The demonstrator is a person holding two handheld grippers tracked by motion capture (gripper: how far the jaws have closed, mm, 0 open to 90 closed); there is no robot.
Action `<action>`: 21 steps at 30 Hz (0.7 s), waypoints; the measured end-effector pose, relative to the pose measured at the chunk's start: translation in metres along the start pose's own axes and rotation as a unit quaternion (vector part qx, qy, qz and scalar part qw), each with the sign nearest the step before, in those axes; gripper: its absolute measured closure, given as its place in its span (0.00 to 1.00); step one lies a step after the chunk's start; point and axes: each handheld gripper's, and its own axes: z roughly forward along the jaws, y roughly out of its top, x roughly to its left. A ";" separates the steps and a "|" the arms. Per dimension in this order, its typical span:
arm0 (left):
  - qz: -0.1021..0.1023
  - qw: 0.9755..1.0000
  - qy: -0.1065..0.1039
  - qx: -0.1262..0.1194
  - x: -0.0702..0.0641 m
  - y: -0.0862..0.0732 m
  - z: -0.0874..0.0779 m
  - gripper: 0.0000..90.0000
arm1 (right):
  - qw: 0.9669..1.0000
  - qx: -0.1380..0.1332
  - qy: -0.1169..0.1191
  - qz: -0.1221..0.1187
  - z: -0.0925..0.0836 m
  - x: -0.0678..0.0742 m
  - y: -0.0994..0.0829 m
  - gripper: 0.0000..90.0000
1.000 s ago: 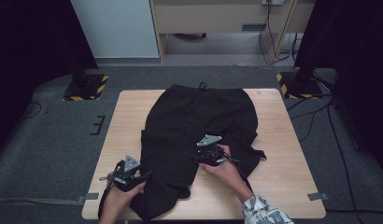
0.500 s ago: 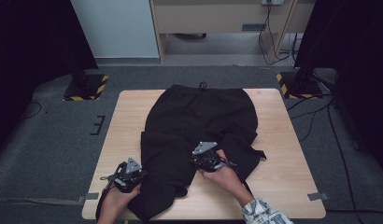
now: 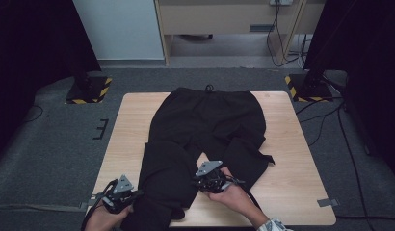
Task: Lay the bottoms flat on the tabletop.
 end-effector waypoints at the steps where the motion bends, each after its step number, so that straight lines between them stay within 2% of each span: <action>1: -0.003 1.000 -0.003 0.001 -0.001 -0.003 -0.003 0.95 | 1.000 -0.003 0.000 -0.001 -0.002 0.001 0.000 0.77; 4: -0.008 1.000 0.002 0.002 -0.001 -0.008 -0.007 0.95 | 1.000 -0.022 -0.014 0.010 -0.007 -0.001 0.002 0.65; 6: -0.009 1.000 0.002 0.003 0.001 -0.007 -0.007 0.96 | 0.999 -0.027 -0.017 0.013 -0.008 -0.002 0.004 0.63; 11: -0.007 1.000 0.027 0.004 0.009 -0.004 -0.004 0.96 | 0.999 -0.027 -0.036 0.017 -0.005 -0.007 0.008 0.59; 14: -0.011 1.000 0.020 0.005 0.012 -0.006 -0.007 0.97 | 0.998 -0.023 -0.050 0.031 0.006 -0.016 0.011 0.57; 16: -0.012 1.000 0.014 0.009 0.011 -0.009 -0.010 0.97 | 0.998 -0.018 -0.048 0.042 0.011 -0.018 0.012 0.57; 19: -0.010 1.000 0.014 0.015 0.013 -0.017 -0.018 0.98 | 0.998 -0.010 -0.044 0.037 0.016 -0.015 0.012 0.61; 21: -0.015 1.000 0.014 0.018 0.015 -0.023 -0.023 0.98 | 0.999 -0.011 -0.035 0.032 0.016 -0.011 0.012 0.67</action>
